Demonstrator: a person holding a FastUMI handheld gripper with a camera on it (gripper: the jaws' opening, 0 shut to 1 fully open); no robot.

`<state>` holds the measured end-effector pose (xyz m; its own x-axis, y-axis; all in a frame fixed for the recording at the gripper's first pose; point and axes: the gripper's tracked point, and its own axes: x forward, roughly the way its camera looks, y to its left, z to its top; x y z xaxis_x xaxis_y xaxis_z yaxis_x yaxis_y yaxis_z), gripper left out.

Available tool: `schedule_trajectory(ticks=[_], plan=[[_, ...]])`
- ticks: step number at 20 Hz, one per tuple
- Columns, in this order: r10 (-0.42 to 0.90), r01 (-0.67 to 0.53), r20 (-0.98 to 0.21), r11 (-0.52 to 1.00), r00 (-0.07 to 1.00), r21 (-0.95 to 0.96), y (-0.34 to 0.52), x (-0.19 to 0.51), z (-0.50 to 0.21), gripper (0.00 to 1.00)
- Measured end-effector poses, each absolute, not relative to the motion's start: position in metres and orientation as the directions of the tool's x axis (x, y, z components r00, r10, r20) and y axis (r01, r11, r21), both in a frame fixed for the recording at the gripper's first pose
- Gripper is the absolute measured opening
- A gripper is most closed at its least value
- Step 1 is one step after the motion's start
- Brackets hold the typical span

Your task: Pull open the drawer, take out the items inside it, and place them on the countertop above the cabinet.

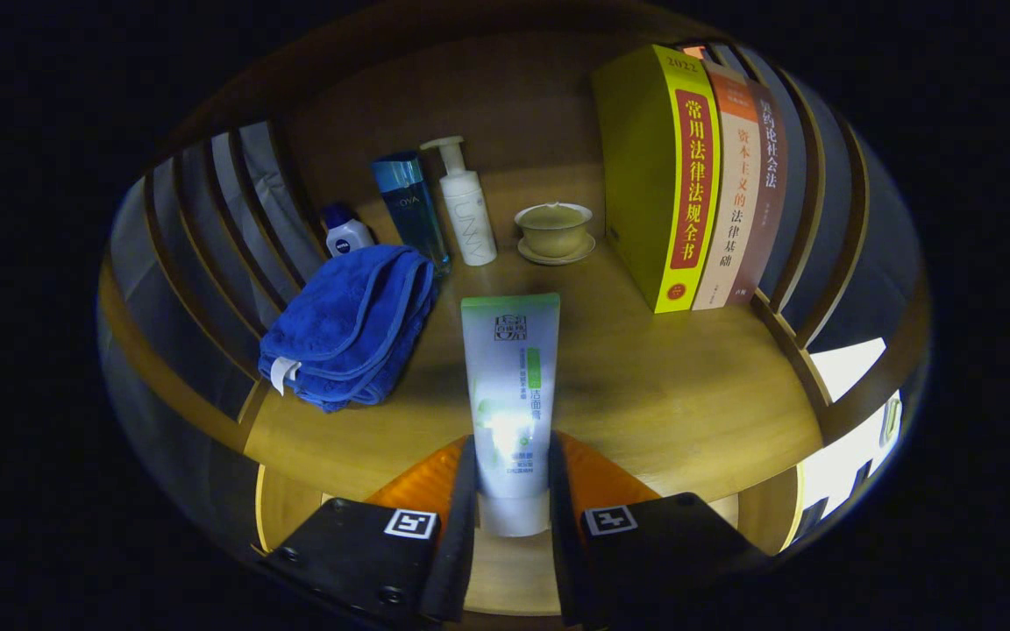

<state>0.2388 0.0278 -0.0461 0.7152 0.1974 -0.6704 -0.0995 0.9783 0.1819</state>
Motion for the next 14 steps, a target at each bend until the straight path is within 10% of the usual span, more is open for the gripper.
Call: schedule_trajectory(ticks=[14], plan=[[0.214,-0.095,-0.657,0.973,0.723,0.212,0.031,0.245,-0.049,0.61]])
